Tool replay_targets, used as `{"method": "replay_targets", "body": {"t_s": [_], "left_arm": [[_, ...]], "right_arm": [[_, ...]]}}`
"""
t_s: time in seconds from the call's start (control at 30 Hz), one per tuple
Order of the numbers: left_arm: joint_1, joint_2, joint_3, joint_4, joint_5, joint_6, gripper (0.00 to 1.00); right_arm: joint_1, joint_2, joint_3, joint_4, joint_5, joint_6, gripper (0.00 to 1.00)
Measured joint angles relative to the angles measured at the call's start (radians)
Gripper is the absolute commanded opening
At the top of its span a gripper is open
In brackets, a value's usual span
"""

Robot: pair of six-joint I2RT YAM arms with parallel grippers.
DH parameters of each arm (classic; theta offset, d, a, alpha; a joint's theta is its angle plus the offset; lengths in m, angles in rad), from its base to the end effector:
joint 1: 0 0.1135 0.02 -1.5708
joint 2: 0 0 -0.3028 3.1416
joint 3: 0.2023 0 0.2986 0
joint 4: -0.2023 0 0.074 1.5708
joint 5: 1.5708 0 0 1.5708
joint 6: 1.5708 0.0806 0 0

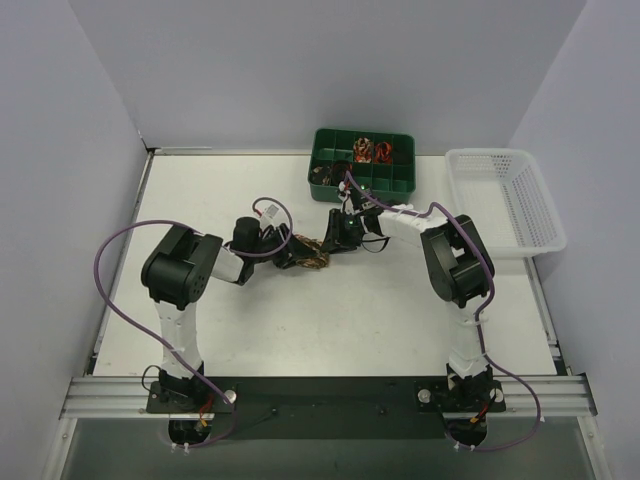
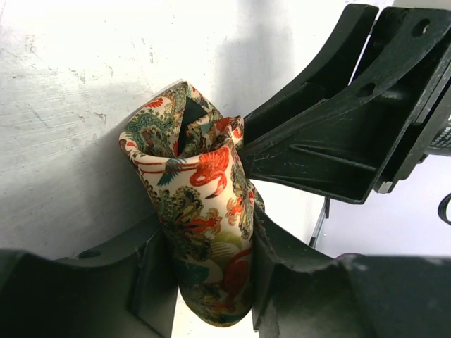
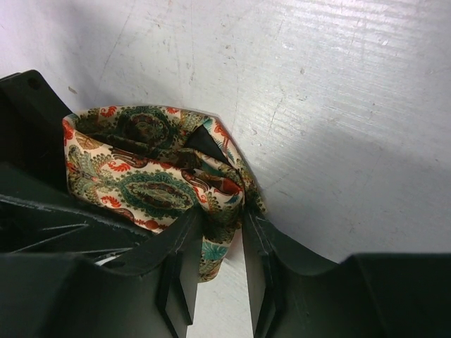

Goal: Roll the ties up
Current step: Pick up the tie at the center of the board.

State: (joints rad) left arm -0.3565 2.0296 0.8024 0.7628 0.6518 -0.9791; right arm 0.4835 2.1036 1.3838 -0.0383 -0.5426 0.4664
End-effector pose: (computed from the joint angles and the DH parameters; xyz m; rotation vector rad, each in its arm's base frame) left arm 0.3883 -0.1968 0.0679 -0.2397 2.2621 -1.4425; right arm 0.4562 0.2866 0.1283 -0.3128 2.4372 1.0836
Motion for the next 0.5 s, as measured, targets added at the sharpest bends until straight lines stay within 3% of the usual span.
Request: {"method": "replay_targets", "body": {"t_s": [0.17,0.3,0.5], "left_arm": [[0.001,0.029,-0.033,0.114,0.003,-0.051,0.38],[0.001,0.032,-0.065,0.177,0.005,-0.073,0.31],[0.011,0.032,-0.101,0.264,0.014,-0.111,0.29]], "right_arm": [[0.0,-0.005,-0.005,0.004,-0.005,0.001,0.38],[-0.004,-0.033,-0.032,0.006,-0.013,0.006,0.5],[-0.04,-0.102,-0.096,0.005,-0.043,0.023,0.63]]}}
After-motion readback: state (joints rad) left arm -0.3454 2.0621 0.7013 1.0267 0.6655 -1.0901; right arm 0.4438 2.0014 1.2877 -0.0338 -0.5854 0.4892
